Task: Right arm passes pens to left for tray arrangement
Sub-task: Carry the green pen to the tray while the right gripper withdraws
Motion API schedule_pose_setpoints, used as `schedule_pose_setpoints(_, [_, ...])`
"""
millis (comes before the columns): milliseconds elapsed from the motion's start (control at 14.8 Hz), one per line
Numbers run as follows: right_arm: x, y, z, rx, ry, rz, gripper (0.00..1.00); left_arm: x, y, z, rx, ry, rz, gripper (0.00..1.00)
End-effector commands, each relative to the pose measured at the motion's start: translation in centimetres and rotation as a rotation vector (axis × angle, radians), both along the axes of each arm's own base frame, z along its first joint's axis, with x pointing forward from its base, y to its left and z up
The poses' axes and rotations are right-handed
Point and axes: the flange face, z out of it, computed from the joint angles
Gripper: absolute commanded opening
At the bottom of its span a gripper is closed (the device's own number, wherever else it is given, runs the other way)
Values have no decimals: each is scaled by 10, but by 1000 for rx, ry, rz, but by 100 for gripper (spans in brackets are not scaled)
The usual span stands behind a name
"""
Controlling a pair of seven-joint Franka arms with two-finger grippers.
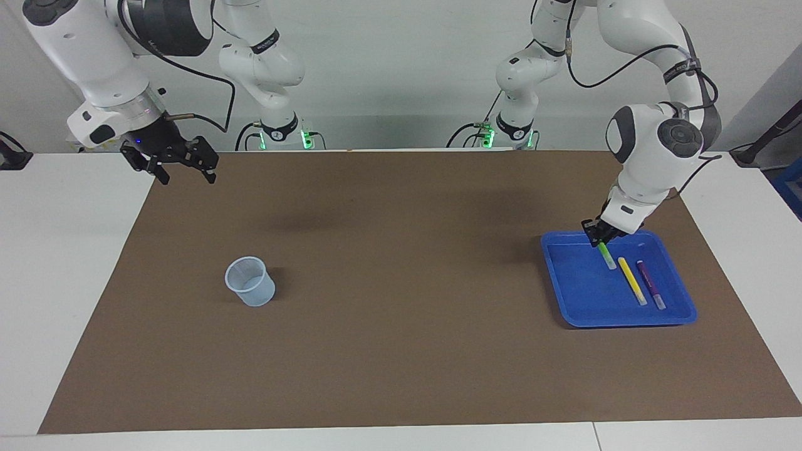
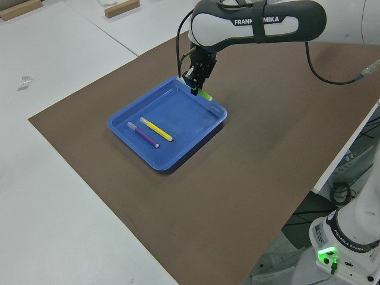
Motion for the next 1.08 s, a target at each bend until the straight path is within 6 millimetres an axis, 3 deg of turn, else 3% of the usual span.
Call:
schedule_pose_setpoints(0, [-6,-4,4,-23,2,20,100,12,13,-32,-18,-24,-23,0])
schedule_pose_setpoints(405, [-5,-5,3,-28,-8,12,100,30,42,-71,-49,-89,4,0])
schedule_pose_setpoints(1013, [-4,-6,5,-31,-14,12,100,24,50,-92,-67,-108,37,0])
